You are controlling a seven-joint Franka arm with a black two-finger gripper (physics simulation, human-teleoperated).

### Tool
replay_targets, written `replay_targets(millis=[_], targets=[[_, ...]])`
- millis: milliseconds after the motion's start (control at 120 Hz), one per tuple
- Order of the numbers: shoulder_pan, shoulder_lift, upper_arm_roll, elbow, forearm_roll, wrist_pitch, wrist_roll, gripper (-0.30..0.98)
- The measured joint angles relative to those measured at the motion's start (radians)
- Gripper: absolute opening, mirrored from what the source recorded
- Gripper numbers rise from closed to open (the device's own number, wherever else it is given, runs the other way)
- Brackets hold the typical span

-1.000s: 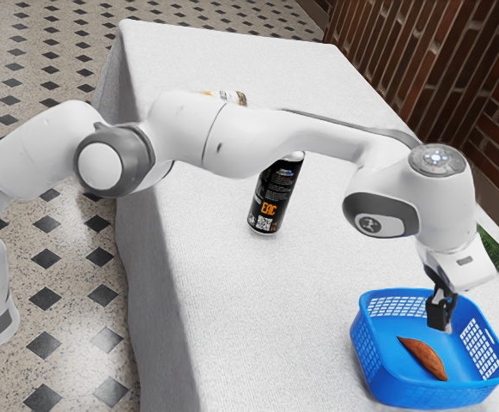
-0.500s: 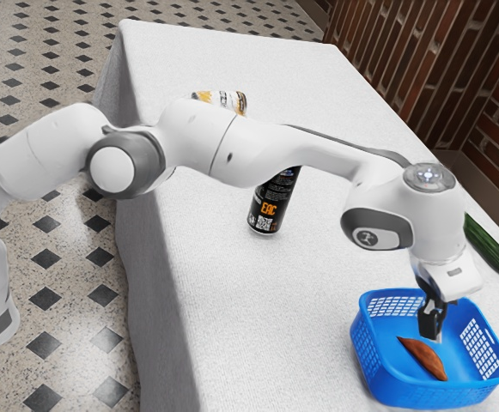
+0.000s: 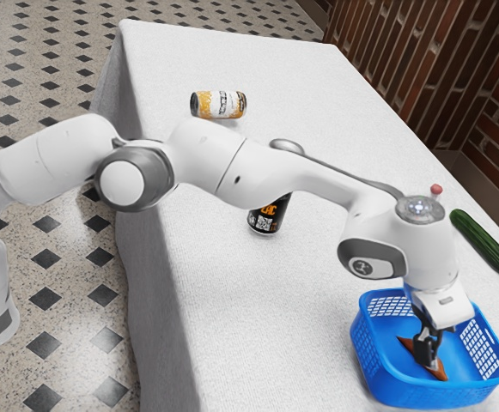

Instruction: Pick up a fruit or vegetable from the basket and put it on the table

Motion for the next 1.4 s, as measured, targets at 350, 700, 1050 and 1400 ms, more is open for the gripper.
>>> replay_targets(millis=[350,700,1050,1400], targets=[[-0.005,0.009,0.002,-0.001,-0.005,-0.086,-0.001,0.69],[-0.010,0.009,0.002,-0.001,-0.004,-0.099,-0.010,0.38],[-0.013,-0.015,0.002,-0.004,0.002,-0.101,-0.034,0.20],[-0.026,-0.273,0.032,-0.003,0.039,-0.350,-0.075,0.19]])
